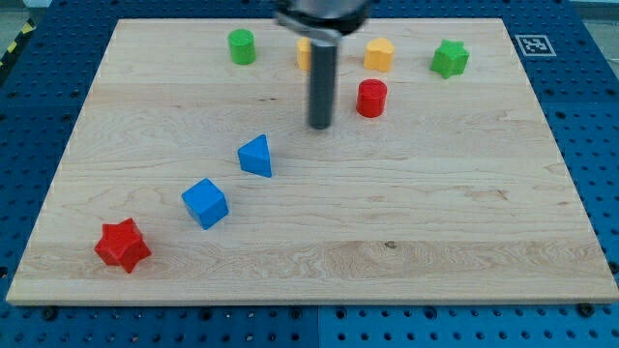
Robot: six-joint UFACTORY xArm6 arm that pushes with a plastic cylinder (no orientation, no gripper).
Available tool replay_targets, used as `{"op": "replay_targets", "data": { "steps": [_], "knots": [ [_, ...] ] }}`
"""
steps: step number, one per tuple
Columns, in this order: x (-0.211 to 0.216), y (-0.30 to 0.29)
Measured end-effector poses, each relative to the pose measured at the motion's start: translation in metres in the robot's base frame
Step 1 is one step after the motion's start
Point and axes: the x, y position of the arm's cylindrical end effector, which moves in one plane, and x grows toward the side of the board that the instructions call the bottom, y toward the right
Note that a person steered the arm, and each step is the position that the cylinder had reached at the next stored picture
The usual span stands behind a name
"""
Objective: Move the blue triangle to the top right side of the blue cube
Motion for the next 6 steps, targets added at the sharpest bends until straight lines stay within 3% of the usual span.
{"op": "replay_targets", "data": {
  "steps": [1,2,6],
  "knots": [
    [0.0,-0.087],
    [0.041,-0.117],
    [0.07,-0.015]
  ]
}}
